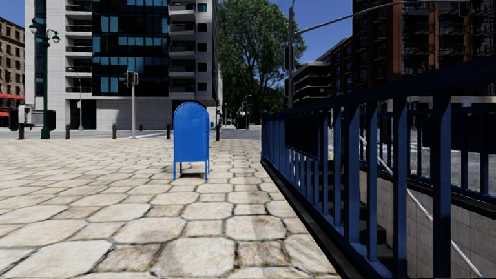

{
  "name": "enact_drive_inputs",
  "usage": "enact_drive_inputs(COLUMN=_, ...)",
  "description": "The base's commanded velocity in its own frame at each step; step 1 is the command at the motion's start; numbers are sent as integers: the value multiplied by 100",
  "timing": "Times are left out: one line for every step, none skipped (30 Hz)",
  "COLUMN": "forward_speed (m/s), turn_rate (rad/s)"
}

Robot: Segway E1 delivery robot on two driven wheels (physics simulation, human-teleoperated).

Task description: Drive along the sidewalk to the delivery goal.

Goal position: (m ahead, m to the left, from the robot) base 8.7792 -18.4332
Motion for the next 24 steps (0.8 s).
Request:
enact_drive_inputs(forward_speed=200, turn_rate=0)
enact_drive_inputs(forward_speed=200, turn_rate=0)
enact_drive_inputs(forward_speed=200, turn_rate=0)
enact_drive_inputs(forward_speed=200, turn_rate=0)
enact_drive_inputs(forward_speed=200, turn_rate=0)
enact_drive_inputs(forward_speed=200, turn_rate=0)
enact_drive_inputs(forward_speed=200, turn_rate=0)
enact_drive_inputs(forward_speed=200, turn_rate=0)
enact_drive_inputs(forward_speed=200, turn_rate=0)
enact_drive_inputs(forward_speed=200, turn_rate=0)
enact_drive_inputs(forward_speed=200, turn_rate=0)
enact_drive_inputs(forward_speed=200, turn_rate=0)
enact_drive_inputs(forward_speed=200, turn_rate=0)
enact_drive_inputs(forward_speed=200, turn_rate=0)
enact_drive_inputs(forward_speed=200, turn_rate=0)
enact_drive_inputs(forward_speed=200, turn_rate=0)
enact_drive_inputs(forward_speed=200, turn_rate=0)
enact_drive_inputs(forward_speed=200, turn_rate=0)
enact_drive_inputs(forward_speed=200, turn_rate=0)
enact_drive_inputs(forward_speed=200, turn_rate=0)
enact_drive_inputs(forward_speed=200, turn_rate=0)
enact_drive_inputs(forward_speed=200, turn_rate=0)
enact_drive_inputs(forward_speed=200, turn_rate=0)
enact_drive_inputs(forward_speed=200, turn_rate=3)
